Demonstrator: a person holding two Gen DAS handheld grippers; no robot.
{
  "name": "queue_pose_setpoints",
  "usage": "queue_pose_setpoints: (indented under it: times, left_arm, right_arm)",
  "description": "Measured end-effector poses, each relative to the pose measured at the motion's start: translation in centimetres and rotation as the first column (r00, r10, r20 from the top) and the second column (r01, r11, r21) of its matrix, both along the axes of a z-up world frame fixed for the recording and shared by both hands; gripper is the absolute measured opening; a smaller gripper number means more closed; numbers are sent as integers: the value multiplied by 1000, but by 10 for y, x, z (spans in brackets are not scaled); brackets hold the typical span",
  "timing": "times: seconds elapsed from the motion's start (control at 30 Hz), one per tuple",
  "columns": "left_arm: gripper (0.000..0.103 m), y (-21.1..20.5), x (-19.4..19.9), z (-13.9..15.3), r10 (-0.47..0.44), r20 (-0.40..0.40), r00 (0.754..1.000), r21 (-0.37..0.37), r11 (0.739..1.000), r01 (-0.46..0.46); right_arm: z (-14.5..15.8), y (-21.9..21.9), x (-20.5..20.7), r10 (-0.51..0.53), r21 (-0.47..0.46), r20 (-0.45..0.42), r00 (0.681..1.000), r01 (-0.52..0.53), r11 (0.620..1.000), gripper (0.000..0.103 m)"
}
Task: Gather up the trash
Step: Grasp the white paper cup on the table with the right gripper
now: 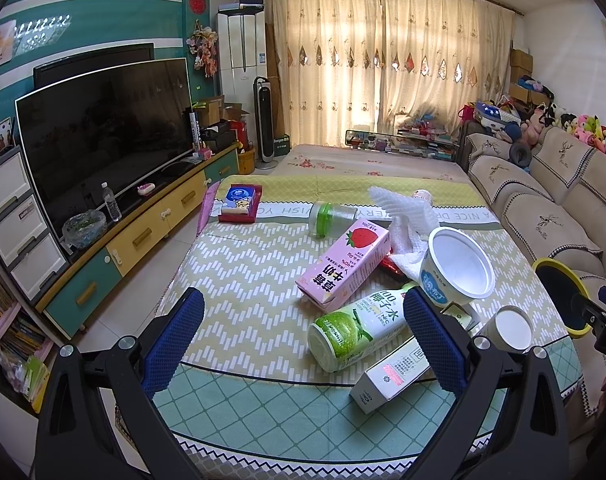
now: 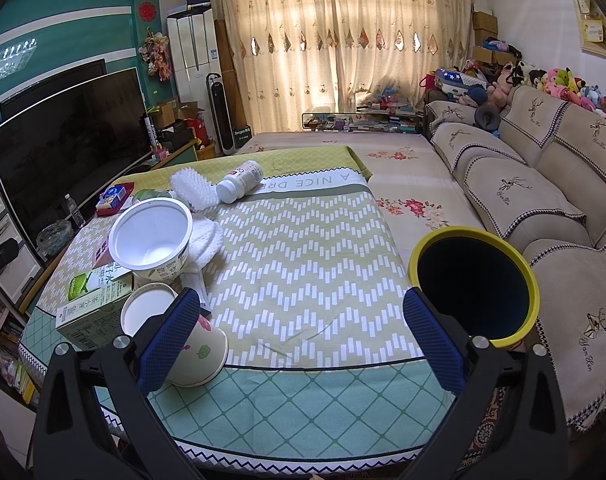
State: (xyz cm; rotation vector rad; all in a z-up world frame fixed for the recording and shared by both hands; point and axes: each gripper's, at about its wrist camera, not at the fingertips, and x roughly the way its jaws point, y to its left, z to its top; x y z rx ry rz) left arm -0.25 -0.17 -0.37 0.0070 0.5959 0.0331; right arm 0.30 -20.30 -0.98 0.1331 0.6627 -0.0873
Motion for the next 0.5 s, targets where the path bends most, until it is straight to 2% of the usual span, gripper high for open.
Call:
queue_pose_setpoints:
  times: [0.17, 0.23, 0.37, 0.5]
  left_arm:
    - [98, 6, 0, -4, 13, -1, 1000, -7, 1000, -13]
    - [98, 9, -1, -3, 16, 2, 1000, -18, 1000, -16]
    - [98, 14, 0, -2, 20, 6, 1000, -31, 999, -20]
    - [98, 14, 1, -3, 15, 2, 1000, -37, 999, -15]
  right_arm:
    - [2, 10, -4, 47, 0, 26, 999, -47, 999, 97]
    - [5, 16, -8, 96, 3, 46, 994, -96, 995, 97]
    - [14, 37, -16, 237, 2, 102, 966, -239, 971, 97]
    - [1, 65, -6, 339, -21, 43, 940, -339, 941, 97]
